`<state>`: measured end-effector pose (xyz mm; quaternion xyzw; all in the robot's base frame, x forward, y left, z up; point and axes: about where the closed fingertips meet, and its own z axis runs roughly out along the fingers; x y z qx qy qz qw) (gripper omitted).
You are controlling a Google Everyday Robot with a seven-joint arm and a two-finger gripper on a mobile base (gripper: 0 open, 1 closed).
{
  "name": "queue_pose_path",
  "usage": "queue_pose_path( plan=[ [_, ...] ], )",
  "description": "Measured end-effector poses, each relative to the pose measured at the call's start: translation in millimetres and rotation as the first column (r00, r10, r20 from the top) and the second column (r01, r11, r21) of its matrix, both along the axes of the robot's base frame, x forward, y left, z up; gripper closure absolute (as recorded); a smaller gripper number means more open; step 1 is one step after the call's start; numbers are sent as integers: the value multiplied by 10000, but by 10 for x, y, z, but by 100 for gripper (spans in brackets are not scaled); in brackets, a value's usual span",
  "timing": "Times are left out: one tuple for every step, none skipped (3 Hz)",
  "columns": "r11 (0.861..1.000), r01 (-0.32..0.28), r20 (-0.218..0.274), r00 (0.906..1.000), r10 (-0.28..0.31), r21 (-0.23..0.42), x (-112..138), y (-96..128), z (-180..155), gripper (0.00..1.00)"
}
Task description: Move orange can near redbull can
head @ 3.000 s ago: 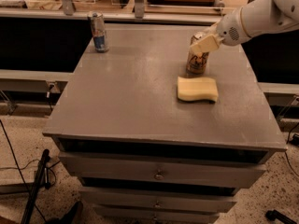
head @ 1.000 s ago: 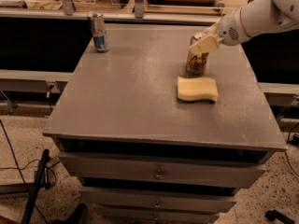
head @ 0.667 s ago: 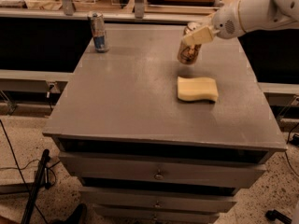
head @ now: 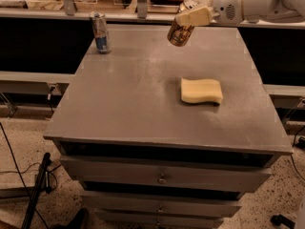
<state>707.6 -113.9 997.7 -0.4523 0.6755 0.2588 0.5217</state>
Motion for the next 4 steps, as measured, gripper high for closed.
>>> queue_pose_path(
  plan=[
    [10000, -61, -84, 9999, 61, 73, 14, 48, -47, 100],
    [9981, -527, -237, 9983, 534, 320, 107, 283, -206, 100],
    [9932, -1073, -292, 9936, 1087, 443, 264, 619, -431, 100],
    [9811, -1856, -220, 9821, 1870, 539, 493, 1107, -707, 100]
  ],
)
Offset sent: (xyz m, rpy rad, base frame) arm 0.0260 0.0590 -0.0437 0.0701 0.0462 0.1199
